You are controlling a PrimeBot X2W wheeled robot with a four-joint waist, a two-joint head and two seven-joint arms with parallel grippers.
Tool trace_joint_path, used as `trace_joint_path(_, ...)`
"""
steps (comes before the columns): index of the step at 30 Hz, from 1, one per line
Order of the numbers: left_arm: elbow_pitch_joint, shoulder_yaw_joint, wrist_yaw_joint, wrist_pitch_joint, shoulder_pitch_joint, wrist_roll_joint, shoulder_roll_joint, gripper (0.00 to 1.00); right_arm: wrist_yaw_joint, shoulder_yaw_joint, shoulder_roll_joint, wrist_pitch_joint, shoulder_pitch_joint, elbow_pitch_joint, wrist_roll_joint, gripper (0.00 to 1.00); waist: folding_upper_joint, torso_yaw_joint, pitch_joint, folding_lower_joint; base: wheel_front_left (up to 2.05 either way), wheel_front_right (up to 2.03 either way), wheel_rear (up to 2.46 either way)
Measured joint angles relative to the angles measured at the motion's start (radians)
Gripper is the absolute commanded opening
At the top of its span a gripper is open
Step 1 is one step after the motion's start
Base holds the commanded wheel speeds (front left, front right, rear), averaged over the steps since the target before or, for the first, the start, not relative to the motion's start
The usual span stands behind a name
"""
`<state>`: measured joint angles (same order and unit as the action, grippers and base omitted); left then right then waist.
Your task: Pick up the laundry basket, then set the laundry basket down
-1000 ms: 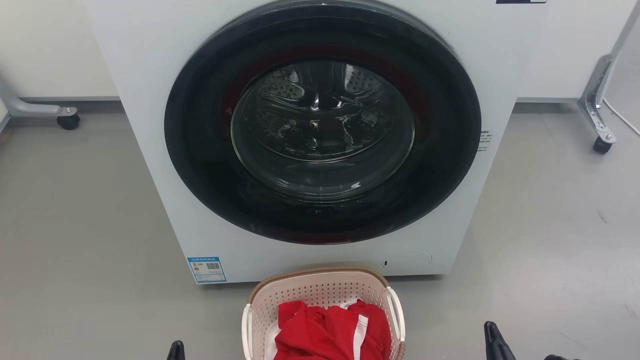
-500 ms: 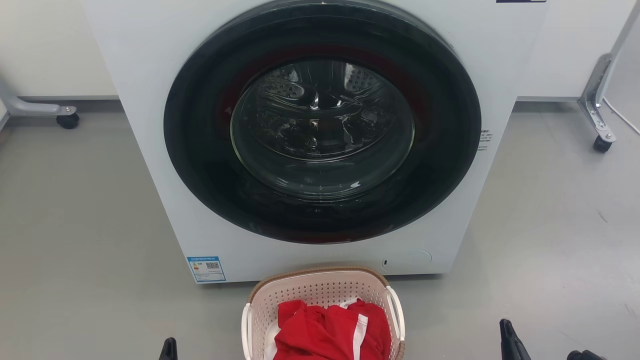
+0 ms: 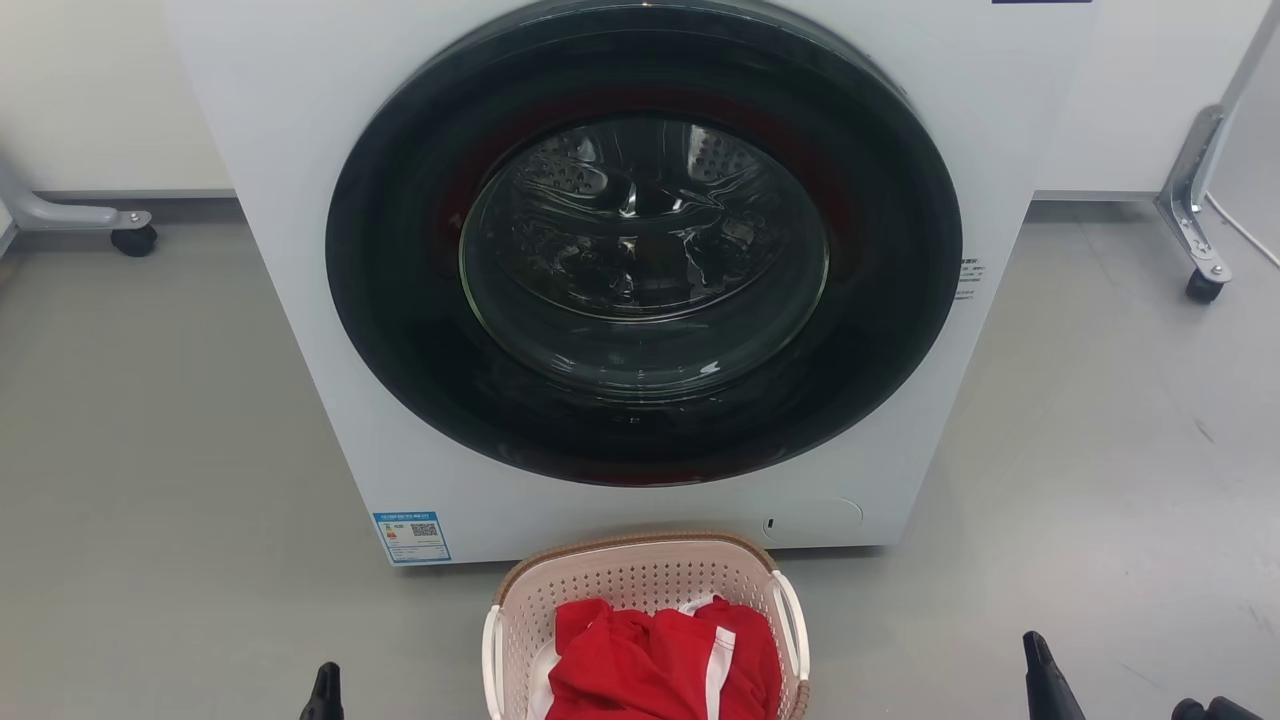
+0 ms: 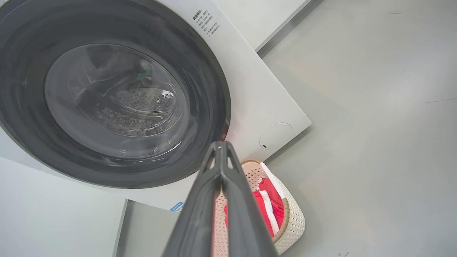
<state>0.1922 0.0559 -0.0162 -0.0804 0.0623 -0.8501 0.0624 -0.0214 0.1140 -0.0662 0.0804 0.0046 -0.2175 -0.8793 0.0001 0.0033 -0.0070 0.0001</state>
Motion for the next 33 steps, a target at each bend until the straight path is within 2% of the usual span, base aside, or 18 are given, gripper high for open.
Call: trace_joint_path(33,0.059,-0.084,0.079,0.114,-0.081,-0.428,-0.008,0.00,0.080,-0.143,0.014,-0.113,-0.055,-0.049,-0.414,0.00,0.0000,-0.002,0.005,0.0000,0.00,0.00,0.00)
